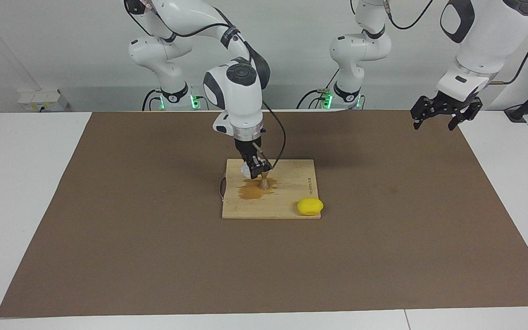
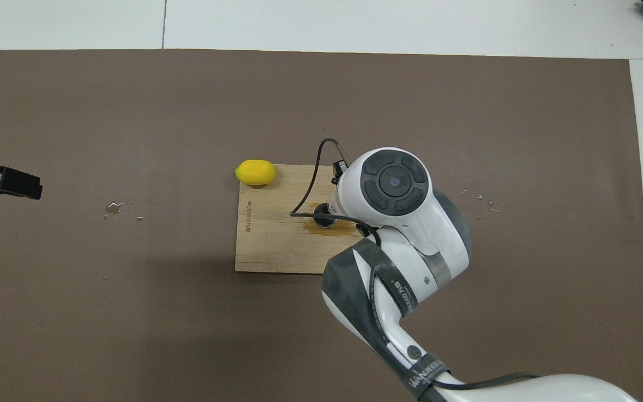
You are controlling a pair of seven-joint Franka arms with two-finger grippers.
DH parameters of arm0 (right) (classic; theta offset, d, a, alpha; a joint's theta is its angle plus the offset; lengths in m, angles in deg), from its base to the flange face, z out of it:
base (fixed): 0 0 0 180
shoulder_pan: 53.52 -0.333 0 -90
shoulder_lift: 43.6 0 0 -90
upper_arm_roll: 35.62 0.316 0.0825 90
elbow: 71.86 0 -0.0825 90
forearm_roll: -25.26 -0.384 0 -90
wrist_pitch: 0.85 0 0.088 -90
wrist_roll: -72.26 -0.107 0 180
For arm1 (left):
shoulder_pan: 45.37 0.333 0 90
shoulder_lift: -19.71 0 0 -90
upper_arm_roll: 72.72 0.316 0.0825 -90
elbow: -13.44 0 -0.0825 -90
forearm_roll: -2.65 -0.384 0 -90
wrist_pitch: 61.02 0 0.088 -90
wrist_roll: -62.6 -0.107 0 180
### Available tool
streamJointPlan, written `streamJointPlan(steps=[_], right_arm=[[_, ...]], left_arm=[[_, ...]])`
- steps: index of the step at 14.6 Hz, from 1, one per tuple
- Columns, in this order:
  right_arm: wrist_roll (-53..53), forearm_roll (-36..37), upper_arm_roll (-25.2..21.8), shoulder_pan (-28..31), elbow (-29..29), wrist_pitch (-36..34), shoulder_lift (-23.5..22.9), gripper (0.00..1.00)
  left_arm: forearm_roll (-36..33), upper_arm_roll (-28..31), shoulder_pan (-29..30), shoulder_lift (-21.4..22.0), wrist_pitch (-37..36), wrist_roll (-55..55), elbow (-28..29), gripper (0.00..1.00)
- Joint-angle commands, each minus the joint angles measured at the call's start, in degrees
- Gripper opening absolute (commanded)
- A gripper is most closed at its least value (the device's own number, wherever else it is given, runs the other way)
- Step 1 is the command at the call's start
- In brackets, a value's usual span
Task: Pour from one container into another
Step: 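Carry the clear glass with the right gripper back off the board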
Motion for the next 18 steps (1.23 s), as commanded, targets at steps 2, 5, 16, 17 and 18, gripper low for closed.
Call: streamJointPlan(steps=[2, 5, 16, 17, 18], right_arm=[[4.6, -7.9, 0.5, 4.1, -0.6, -0.6, -0.4, 0.0], [9.5, -21.2, 0.5, 10.5, -3.4, -0.3, 0.1, 0.0], [35.7, -45.5, 0.4, 33.1, -18.2, 0.4, 2.5, 0.0], [36.1, -46.0, 0.4, 34.0, -18.3, 0.4, 1.9, 0.0], [37.3, -46.2, 0.5, 34.6, -18.3, 0.4, 1.2, 0.0]], left_arm=[[-1.0, 0.3, -0.3, 1.1, 0.3, 0.5, 1.3, 1.0], [-1.0, 0.3, -0.3, 1.1, 0.3, 0.5, 1.3, 1.0], [-1.0, 0.3, -0.3, 1.1, 0.3, 0.5, 1.3, 1.0], [-1.0, 0.3, -0.3, 1.1, 0.4, 0.5, 1.3, 1.0], [-1.0, 0.3, -0.3, 1.1, 0.4, 0.4, 1.3, 1.0]])
